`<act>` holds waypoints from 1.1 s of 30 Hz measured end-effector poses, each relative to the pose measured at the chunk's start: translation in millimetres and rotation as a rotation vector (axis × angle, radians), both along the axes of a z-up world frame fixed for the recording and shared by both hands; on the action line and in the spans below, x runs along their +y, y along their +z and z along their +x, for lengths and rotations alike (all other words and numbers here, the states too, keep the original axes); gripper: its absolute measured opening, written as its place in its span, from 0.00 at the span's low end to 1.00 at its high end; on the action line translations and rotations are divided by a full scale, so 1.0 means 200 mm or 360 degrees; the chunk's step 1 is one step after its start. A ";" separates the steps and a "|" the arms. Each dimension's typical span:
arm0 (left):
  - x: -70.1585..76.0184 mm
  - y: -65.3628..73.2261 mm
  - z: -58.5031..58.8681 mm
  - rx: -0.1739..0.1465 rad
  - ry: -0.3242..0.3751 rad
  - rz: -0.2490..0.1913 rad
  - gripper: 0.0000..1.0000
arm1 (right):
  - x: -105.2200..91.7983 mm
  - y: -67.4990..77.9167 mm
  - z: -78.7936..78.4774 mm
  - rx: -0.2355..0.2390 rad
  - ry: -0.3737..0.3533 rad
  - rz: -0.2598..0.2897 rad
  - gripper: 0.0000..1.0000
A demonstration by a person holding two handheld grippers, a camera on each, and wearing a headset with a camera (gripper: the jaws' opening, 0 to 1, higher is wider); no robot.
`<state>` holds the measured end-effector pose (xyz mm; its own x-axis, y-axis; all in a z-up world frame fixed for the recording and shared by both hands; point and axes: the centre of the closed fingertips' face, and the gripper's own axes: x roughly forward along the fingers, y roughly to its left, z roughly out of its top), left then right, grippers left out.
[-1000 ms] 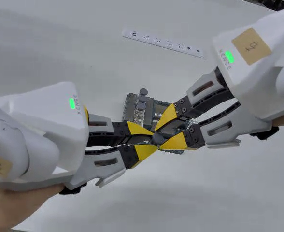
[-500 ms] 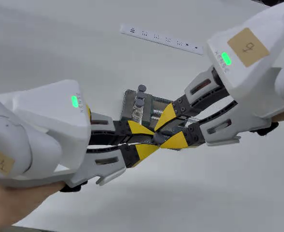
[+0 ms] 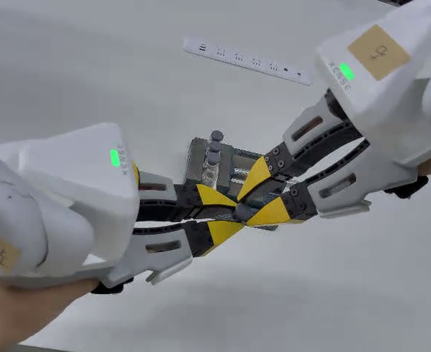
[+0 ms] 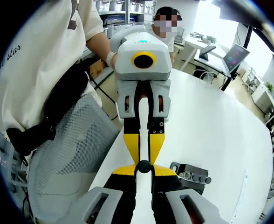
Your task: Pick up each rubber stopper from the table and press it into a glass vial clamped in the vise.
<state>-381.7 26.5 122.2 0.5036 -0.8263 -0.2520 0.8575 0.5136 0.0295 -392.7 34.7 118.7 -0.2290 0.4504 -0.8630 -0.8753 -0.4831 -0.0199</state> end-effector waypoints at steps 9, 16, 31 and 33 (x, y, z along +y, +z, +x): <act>-0.01 -0.01 0.00 0.0020 -0.0003 0.0011 0.04 | 0.00 -0.01 -0.01 0.0013 -0.0038 -0.0027 0.06; 0.03 -0.07 0.04 0.0057 0.0070 0.0037 0.21 | 0.00 -0.05 0.08 -0.0045 -0.0062 -0.0060 0.06; 0.24 -0.25 0.10 0.0102 0.0342 0.0122 0.62 | 0.00 -0.18 0.35 -0.0188 -0.0027 -0.0155 0.05; 0.27 -0.26 0.11 0.0122 0.0379 0.0119 0.69 | 0.02 -0.20 0.38 -0.0210 0.0018 -0.0171 0.05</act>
